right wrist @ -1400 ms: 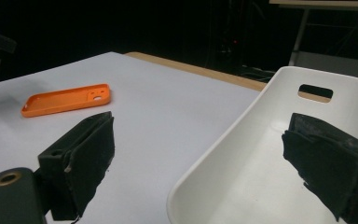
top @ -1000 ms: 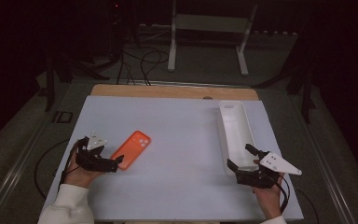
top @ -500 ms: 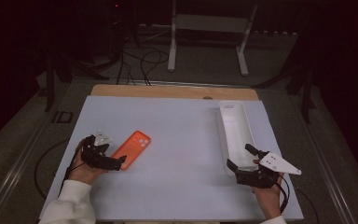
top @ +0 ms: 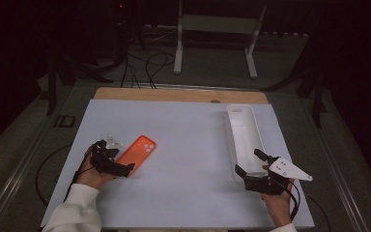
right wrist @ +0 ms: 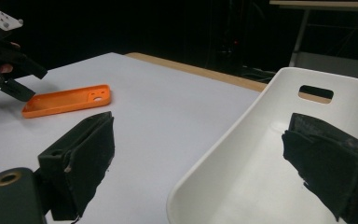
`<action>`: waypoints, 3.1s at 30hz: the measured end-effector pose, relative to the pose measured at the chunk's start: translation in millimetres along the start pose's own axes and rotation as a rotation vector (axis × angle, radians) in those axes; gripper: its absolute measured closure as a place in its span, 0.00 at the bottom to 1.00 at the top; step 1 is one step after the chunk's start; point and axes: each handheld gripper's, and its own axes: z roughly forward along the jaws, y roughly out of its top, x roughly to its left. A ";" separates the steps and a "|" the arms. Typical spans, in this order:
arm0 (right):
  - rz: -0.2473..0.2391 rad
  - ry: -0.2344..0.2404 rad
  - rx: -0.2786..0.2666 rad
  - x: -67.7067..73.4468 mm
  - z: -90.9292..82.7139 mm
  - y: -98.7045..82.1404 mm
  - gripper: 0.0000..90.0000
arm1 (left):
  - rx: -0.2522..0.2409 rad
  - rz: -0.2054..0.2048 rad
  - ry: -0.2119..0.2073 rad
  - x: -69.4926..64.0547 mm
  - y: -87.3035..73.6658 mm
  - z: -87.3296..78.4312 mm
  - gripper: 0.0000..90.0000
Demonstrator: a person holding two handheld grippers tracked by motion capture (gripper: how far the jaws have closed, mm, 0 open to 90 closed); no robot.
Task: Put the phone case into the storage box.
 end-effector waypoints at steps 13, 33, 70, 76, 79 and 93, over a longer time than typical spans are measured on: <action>-0.002 0.000 0.000 -0.1 0.4 -0.2 0.10 | 0.034 -0.002 -0.010 -0.3 2.3 11.6 0.01; -0.003 -0.003 -0.001 -0.3 0.1 0.0 0.10 | 0.085 0.001 -0.035 -4.7 5.4 26.2 0.02; -0.003 -0.008 0.005 -0.6 1.1 -0.2 0.10 | 0.144 -0.003 -0.042 -4.3 11.5 33.8 0.18; 0.000 -0.012 0.005 -1.3 1.0 -0.3 0.10 | 0.129 0.017 -0.033 -5.8 11.2 32.2 0.19; -0.002 -0.012 0.006 -1.8 1.0 -0.5 0.10 | 0.118 0.019 -0.027 -7.8 11.1 32.0 0.19; 0.001 -0.011 0.006 -1.7 0.5 0.1 0.10 | 0.039 0.015 -0.006 -14.9 11.8 22.0 0.19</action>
